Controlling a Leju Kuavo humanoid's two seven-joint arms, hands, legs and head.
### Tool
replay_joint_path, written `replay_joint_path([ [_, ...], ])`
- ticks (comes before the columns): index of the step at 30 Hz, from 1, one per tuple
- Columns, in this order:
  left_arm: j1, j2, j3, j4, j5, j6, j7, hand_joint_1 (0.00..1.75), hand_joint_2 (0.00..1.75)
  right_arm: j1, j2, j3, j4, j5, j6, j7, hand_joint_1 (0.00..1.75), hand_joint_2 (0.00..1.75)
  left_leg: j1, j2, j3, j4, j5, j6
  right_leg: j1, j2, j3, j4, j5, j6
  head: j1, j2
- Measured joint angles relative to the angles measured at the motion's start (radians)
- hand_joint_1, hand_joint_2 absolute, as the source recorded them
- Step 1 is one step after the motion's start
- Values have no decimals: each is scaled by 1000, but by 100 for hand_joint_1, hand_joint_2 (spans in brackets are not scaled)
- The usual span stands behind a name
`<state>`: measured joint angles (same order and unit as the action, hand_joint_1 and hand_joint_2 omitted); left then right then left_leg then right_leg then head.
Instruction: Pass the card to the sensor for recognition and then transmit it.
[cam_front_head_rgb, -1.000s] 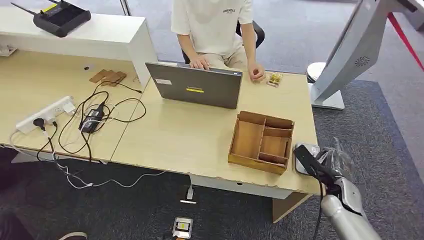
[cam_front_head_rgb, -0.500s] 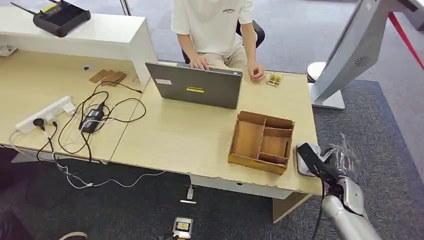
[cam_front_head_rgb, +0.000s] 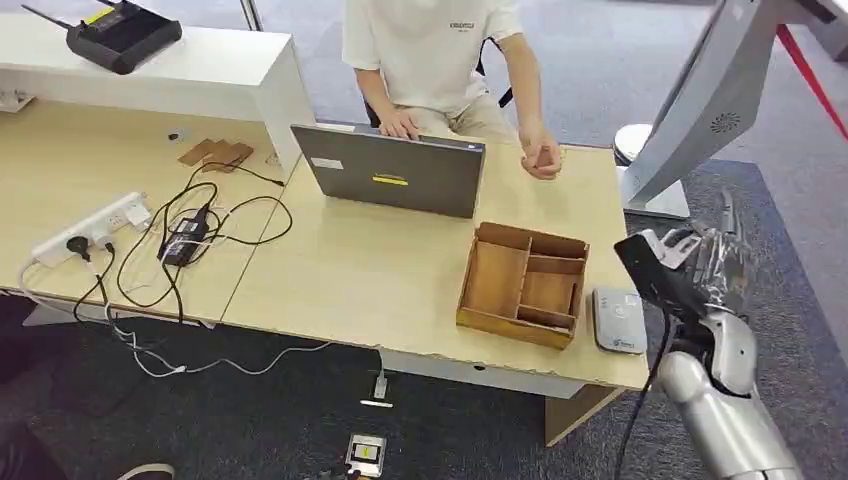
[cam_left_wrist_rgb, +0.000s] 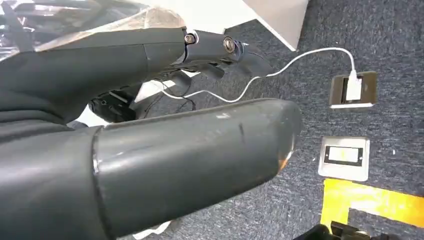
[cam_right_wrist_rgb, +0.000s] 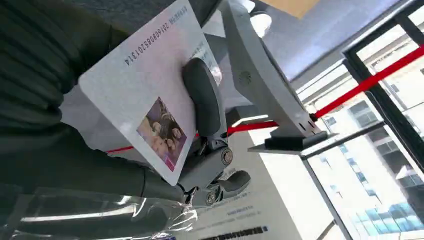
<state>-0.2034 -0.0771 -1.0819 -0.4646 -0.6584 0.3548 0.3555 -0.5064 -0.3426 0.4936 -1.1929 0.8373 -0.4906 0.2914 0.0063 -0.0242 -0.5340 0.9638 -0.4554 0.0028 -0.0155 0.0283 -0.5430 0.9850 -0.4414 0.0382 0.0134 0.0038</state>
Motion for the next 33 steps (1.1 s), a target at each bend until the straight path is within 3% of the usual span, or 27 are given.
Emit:
replay_joint_path([
  [11, -6, 0, -1, 0, -31, -29, -8, 0, 0, -64, 30, 24, -67, 27, 140, -11, 154, 175, 0, 0, -1, 0, 0, 0, 0, 0, 0, 0, 0, 0, 0, 0],
  [20, -21, -5, -5, -2, -76, -69, -21, 0, 0, -214, 93, 91, 69, 51, 209, -33, 157, 175, 0, -1, -1, 0, 0, 0, 0, 0, 0, 1, 0, 0, 0, 0],
  [27, -30, -11, -9, -2, -86, -81, -24, 0, 0, -309, 148, 146, 211, 51, 212, -44, 152, 175, 0, -1, -1, 0, 0, 0, 0, -1, -1, 1, 0, 0, 0, 0],
  [29, -30, -11, -9, -2, -86, -82, -24, 0, 0, -318, 166, 157, 245, 47, 209, -46, 138, 175, 0, -3, -2, 0, 0, 0, 0, -2, -1, 1, 0, 0, 0, 0],
  [30, -30, -11, -9, -2, -86, -82, -24, 0, 0, -322, 170, 159, 254, 46, 208, -47, 106, 175, 0, -3, -3, 0, 0, 0, 0, -2, -2, 1, 0, 0, 0, 0],
  [31, -30, -12, -9, -2, -86, -82, -24, 0, 0, -326, 176, 162, 265, 44, 207, -48, 33, 175, 0, -4, -4, 0, 0, 0, 0, -2, -2, 0, 0, 0, 0, 0],
  [33, -30, -13, -9, -2, -86, -83, -24, 0, 0, -336, 182, 168, 288, 42, 204, -53, 0, 175, 0, -4, -4, 0, 0, 0, 0, -2, -3, 0, 0, 0, 0, 0],
])
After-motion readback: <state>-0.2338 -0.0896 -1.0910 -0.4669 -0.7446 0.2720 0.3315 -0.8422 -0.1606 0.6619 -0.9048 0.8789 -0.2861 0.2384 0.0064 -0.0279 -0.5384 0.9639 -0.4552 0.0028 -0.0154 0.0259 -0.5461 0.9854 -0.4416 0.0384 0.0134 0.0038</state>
